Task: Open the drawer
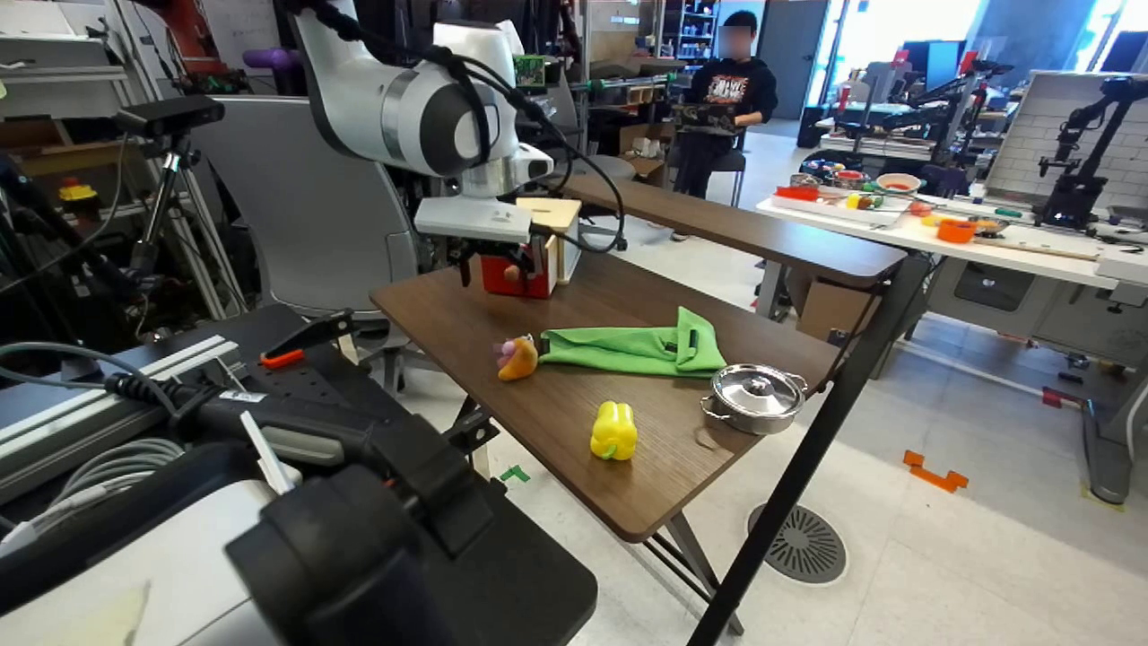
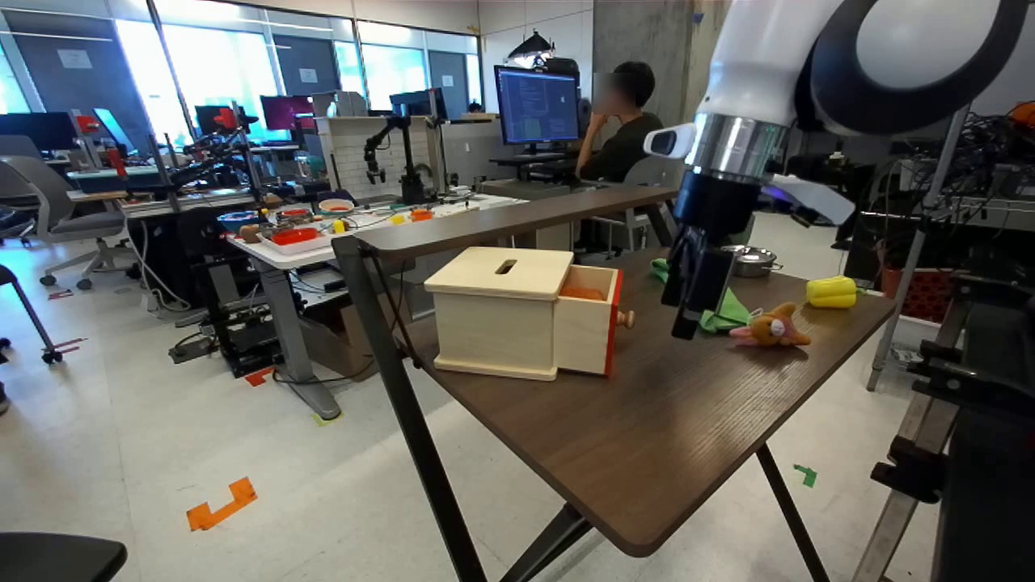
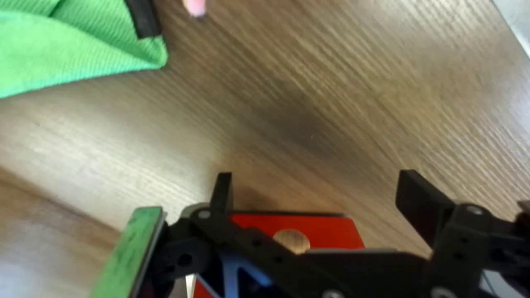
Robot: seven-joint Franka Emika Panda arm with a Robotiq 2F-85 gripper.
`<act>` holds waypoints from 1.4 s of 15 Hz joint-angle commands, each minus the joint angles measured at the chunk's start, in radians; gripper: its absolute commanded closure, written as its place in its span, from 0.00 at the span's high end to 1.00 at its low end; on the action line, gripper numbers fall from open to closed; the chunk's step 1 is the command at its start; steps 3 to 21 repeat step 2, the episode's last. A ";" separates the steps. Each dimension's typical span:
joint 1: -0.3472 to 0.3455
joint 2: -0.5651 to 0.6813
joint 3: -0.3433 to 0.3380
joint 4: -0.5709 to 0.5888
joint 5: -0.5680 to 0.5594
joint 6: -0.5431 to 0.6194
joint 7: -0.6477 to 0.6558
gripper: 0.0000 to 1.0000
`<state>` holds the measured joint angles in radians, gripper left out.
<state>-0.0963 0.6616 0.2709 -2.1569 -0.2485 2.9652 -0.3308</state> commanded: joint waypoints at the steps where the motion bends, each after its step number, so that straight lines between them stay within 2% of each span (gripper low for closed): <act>1: 0.037 -0.035 -0.026 -0.006 0.019 -0.001 -0.015 1.00; 2: 0.061 -0.068 -0.040 -0.018 0.016 0.001 -0.014 1.00; 21: 0.061 -0.068 -0.040 -0.018 0.016 0.001 -0.014 1.00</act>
